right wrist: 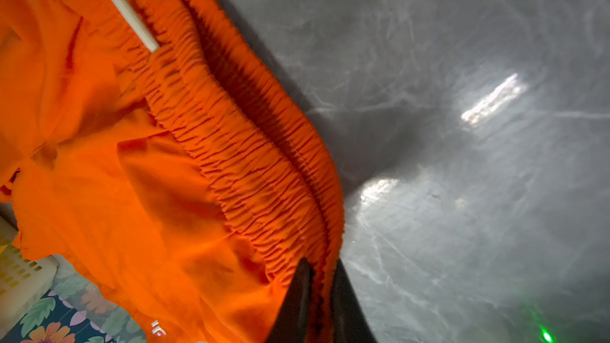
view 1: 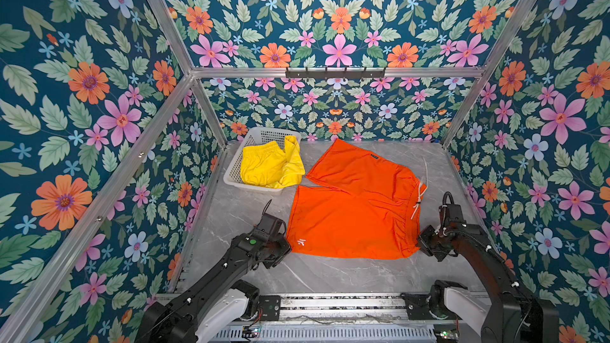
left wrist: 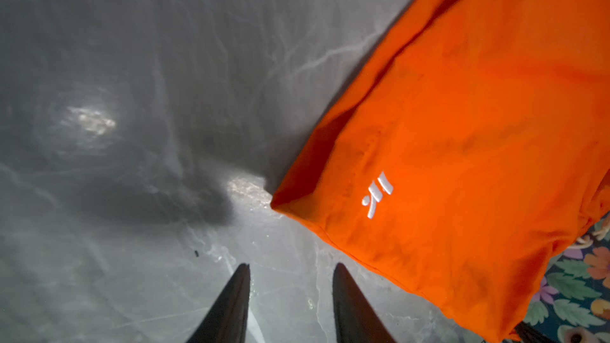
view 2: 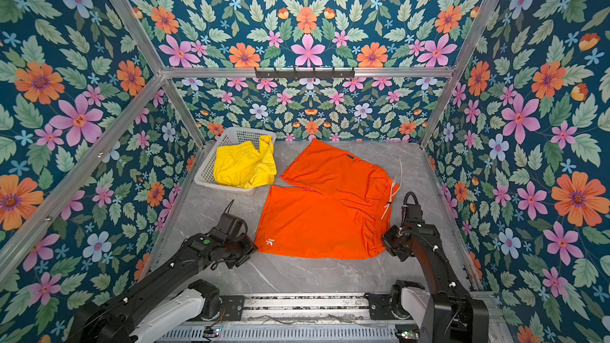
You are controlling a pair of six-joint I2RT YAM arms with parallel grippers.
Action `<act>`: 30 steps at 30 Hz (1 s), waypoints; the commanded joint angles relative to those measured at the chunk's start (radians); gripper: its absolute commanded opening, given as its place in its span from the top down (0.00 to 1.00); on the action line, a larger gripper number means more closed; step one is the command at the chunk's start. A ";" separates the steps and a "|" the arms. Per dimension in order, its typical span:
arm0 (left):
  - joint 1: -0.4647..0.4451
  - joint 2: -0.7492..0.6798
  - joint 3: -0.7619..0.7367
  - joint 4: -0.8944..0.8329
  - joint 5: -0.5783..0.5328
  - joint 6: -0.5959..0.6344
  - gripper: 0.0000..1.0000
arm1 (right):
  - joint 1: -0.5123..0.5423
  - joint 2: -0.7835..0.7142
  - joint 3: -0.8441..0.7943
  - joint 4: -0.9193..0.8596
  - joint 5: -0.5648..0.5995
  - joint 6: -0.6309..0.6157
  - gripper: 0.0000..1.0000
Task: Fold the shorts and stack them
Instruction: 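Grasp the orange shorts' leg hem corner with left gripper while right gripper grasps waistband end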
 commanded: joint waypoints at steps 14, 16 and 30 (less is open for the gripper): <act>0.007 0.088 -0.003 0.110 -0.049 -0.183 0.60 | 0.010 -0.013 0.003 -0.036 0.009 0.001 0.86; 0.007 0.094 -0.008 0.110 -0.049 -0.199 0.62 | 0.010 -0.015 0.002 -0.037 0.008 0.002 0.86; 0.016 0.170 0.003 0.152 -0.054 -0.205 0.68 | 0.013 -0.029 -0.006 -0.049 0.010 0.004 0.86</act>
